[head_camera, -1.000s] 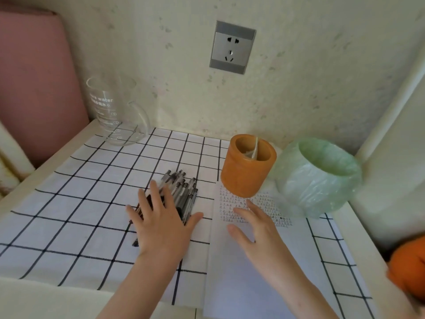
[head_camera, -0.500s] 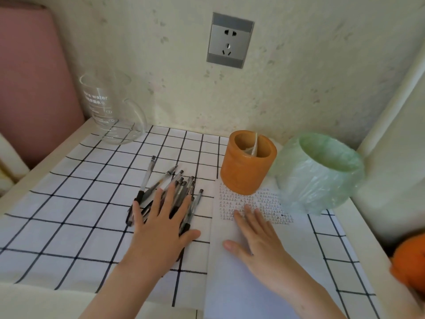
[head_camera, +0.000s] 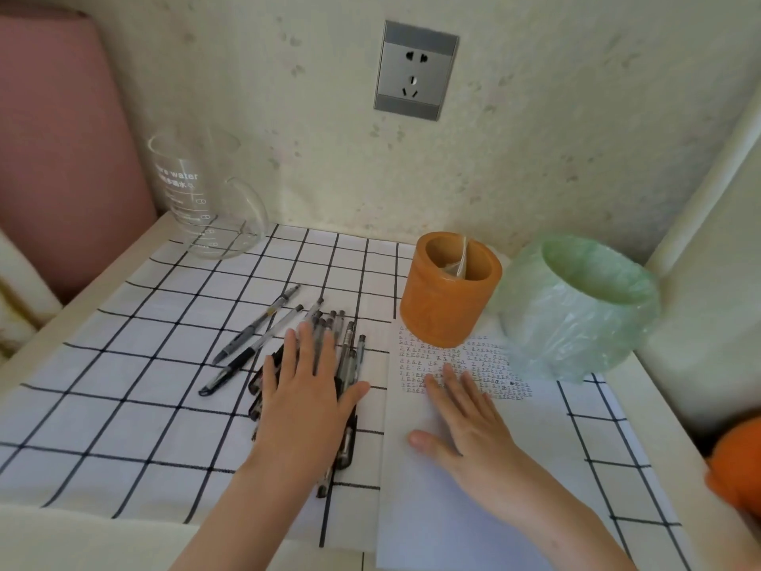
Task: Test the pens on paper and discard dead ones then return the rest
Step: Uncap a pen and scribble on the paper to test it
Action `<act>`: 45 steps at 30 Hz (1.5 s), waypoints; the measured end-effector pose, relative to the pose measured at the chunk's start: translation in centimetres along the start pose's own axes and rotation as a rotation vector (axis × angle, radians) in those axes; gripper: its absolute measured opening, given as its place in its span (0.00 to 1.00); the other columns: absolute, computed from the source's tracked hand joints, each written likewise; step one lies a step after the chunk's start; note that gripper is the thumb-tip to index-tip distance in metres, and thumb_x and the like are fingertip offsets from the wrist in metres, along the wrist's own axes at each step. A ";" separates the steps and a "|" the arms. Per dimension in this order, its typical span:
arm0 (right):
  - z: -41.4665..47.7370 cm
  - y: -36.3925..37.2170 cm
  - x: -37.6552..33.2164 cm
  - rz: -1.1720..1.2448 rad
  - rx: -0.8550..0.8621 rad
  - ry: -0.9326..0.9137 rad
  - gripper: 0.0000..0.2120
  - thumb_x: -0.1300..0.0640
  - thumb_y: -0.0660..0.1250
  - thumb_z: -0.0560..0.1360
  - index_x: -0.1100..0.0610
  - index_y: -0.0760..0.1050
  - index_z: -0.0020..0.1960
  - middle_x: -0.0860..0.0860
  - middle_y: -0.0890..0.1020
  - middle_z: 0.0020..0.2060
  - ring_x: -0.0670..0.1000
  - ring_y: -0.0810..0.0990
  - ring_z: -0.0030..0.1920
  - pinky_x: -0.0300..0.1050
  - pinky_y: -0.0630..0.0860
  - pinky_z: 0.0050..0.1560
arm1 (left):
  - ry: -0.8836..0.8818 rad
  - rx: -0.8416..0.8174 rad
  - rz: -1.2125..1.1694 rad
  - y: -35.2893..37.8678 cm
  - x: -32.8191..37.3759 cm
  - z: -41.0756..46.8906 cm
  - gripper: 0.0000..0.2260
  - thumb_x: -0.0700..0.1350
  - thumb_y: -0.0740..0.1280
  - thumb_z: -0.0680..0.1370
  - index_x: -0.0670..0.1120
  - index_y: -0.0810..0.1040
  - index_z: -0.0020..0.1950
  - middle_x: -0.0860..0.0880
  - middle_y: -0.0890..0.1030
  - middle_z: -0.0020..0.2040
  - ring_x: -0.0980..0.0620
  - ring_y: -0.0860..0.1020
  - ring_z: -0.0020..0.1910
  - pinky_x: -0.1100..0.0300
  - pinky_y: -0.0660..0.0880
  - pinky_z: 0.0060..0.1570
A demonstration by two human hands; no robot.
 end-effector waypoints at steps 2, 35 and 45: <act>-0.1 -0.6 -0.5 0.035 0.020 -0.022 0.33 0.37 0.48 0.78 0.45 0.36 0.76 0.44 0.31 0.74 0.43 0.28 0.71 0.39 0.30 0.68 | 0.043 0.098 -0.027 -1.3 0.0 0.1 0.38 0.66 0.33 0.70 0.48 0.43 0.77 0.44 0.43 0.77 0.45 0.40 0.76 0.49 0.40 0.72; 0.4 -2.0 -6.1 0.244 0.393 -0.105 0.09 0.46 0.62 0.77 0.50 0.75 0.51 0.43 0.72 0.33 0.42 0.70 0.34 0.34 0.63 0.32 | -0.186 0.111 -0.070 -3.3 -3.4 -0.5 0.26 0.61 0.51 0.78 0.50 0.60 0.72 0.45 0.63 0.69 0.44 0.60 0.67 0.52 0.67 0.60; 1.0 -2.0 -7.7 0.290 0.393 -0.095 0.05 0.49 0.62 0.78 0.50 0.70 0.50 0.44 0.69 0.29 0.44 0.69 0.30 0.37 0.61 0.28 | 0.001 0.211 -0.269 -4.6 -2.5 -0.4 0.17 0.47 0.60 0.79 0.50 0.70 0.67 0.48 0.68 0.65 0.50 0.62 0.64 0.57 0.65 0.61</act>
Point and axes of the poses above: each hand's wrist, its own z-axis towards the middle knuckle, its own y-axis out of the palm, x = y × z, the point moved 8 cm from there along z, towards the middle knuckle
